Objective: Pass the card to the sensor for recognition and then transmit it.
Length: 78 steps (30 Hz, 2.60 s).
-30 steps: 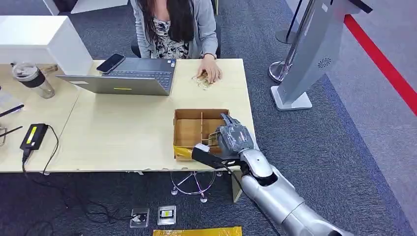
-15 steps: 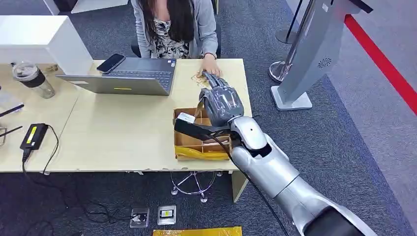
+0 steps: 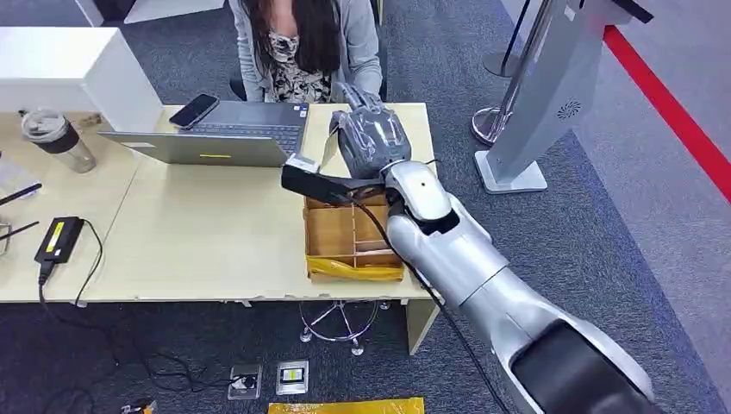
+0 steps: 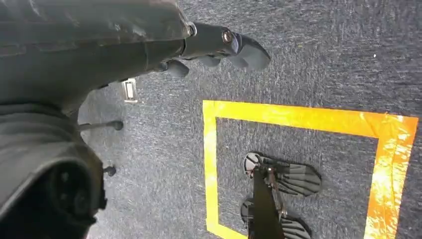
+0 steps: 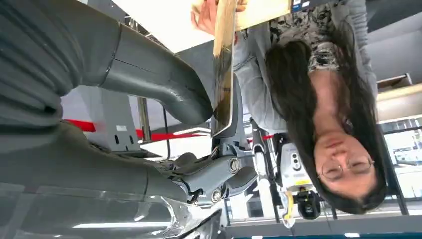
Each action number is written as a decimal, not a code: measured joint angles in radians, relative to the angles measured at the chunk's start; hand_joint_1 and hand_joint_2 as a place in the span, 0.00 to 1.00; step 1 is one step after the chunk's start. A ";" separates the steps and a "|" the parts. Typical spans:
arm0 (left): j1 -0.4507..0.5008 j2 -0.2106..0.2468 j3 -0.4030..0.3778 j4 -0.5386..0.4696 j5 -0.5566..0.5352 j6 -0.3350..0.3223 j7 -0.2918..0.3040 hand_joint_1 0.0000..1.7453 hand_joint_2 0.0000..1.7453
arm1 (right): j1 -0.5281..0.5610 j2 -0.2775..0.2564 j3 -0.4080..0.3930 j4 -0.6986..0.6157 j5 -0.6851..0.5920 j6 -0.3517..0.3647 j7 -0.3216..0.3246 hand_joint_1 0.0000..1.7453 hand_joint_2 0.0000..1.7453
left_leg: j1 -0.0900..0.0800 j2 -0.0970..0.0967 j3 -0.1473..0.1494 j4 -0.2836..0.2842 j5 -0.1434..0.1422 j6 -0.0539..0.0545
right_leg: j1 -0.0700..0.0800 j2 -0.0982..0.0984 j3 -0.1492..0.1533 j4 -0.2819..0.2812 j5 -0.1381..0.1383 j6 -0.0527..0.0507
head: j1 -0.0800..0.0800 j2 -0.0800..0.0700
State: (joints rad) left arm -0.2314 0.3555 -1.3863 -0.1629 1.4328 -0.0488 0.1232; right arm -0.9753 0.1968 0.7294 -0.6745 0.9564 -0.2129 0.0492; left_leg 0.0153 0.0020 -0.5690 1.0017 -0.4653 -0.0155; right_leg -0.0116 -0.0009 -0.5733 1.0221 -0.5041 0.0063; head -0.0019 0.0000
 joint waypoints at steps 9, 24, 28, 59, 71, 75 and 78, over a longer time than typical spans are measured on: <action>-0.029 -0.008 -0.017 0.000 -0.046 -0.019 0.021 0.00 0.00 | -0.074 0.024 -0.005 0.113 0.018 0.005 0.040 1.00 1.00 | 0.000 0.000 0.000 0.000 0.000 0.000 | 0.000 0.000 -0.001 0.000 0.000 0.000 | 0.001 0.000; -0.073 -0.031 -0.058 0.000 -0.072 -0.023 0.049 0.00 0.00 | -0.139 0.004 -0.039 0.222 0.073 0.038 0.089 1.00 1.00 | 0.000 0.001 0.000 0.000 0.000 0.000 | 0.000 0.001 -0.001 0.000 0.000 0.000 | 0.000 0.000; -0.078 -0.034 -0.067 0.000 -0.075 -0.024 0.049 0.00 0.00 | -0.143 0.000 -0.047 0.235 0.083 0.039 0.093 1.00 1.00 | 0.000 0.001 0.000 0.000 0.000 0.000 | 0.000 0.001 -0.001 0.000 0.000 0.000 | 0.000 0.000; -0.085 -0.036 -0.083 0.000 -0.064 -0.027 0.056 0.00 0.00 | -0.154 -0.028 -0.084 0.269 0.124 0.095 0.053 0.00 0.00 | 0.000 0.001 0.000 0.001 0.000 0.000 | 0.000 0.001 -0.001 0.000 0.000 0.000 | 0.000 0.000; -0.085 -0.034 -0.092 0.000 -0.059 -0.038 0.063 0.00 0.00 | -0.164 -0.138 -0.150 0.274 0.117 0.117 0.071 0.00 0.00 | 0.000 0.000 0.000 0.001 0.000 0.000 | 0.000 0.000 -0.001 0.000 0.000 0.000 | 0.000 0.000; -0.084 -0.029 -0.092 0.000 -0.050 -0.037 0.063 0.00 0.00 | -0.164 -0.185 -0.172 0.277 0.103 0.108 0.063 0.00 0.00 | 0.000 0.000 0.000 0.001 0.000 0.000 | 0.000 0.001 -0.002 0.000 0.000 0.000 | 0.000 0.000; -0.079 -0.024 -0.092 0.000 -0.042 -0.034 0.062 0.00 0.00 | -0.164 -0.239 -0.201 0.283 0.088 0.073 0.060 0.00 0.00 | 0.000 0.000 -0.001 0.001 0.000 0.000 | 0.000 -0.001 -0.001 0.000 0.000 0.000 | 0.001 0.000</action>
State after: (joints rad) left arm -0.3102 0.3311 -1.4782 -0.1629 1.3905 -0.0832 0.1850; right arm -1.1392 -0.0426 0.5284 -0.3910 1.0445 -0.1395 0.1087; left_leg 0.0153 0.0015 -0.5696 1.0026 -0.4654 -0.0156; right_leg -0.0118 -0.0020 -0.5743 1.0217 -0.5040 0.0064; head -0.0011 0.0000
